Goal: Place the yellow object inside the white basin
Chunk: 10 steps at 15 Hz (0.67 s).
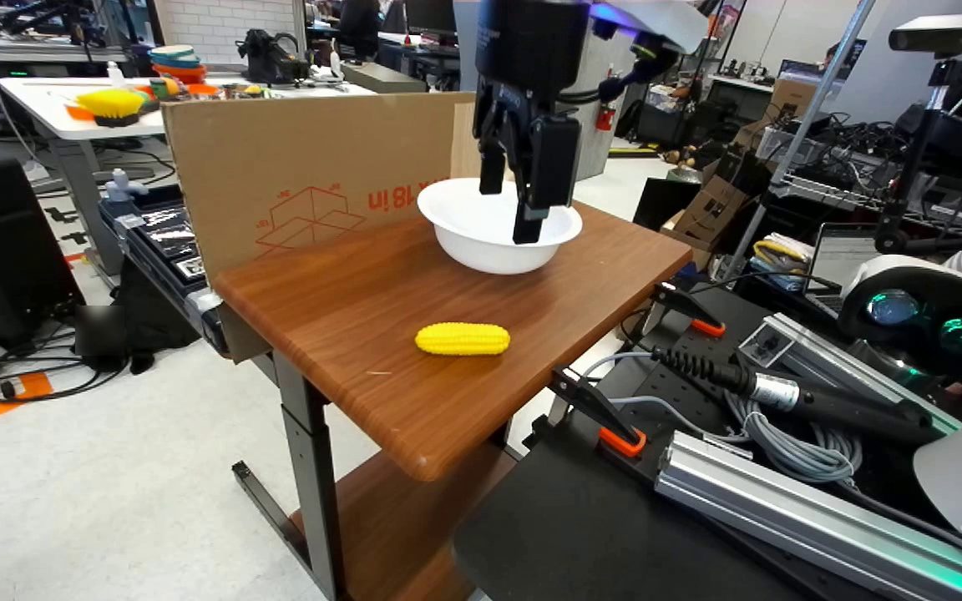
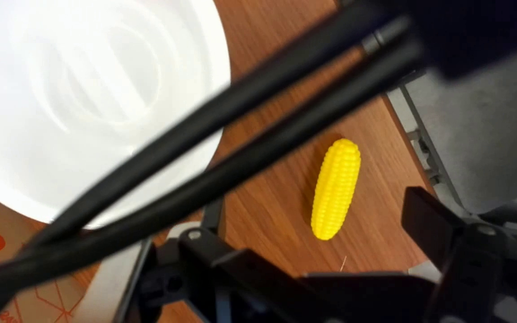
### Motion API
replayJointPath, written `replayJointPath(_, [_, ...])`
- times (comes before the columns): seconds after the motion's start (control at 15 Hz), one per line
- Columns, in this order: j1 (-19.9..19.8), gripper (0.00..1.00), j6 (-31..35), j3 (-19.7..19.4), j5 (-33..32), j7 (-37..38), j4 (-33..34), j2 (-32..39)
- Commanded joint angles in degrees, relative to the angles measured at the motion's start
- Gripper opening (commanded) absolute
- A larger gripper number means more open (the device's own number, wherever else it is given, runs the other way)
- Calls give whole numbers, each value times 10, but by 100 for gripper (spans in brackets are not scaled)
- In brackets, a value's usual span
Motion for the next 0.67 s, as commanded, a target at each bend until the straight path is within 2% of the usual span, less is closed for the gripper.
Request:
replayJointPath(0.0, [0,100,76,8,47,34,-32,6])
replayJointPath(0.33, [4,100,124,19,85,79,-52,19])
replayJointPath(0.6, [0,100,169,17,34,138,-48,54])
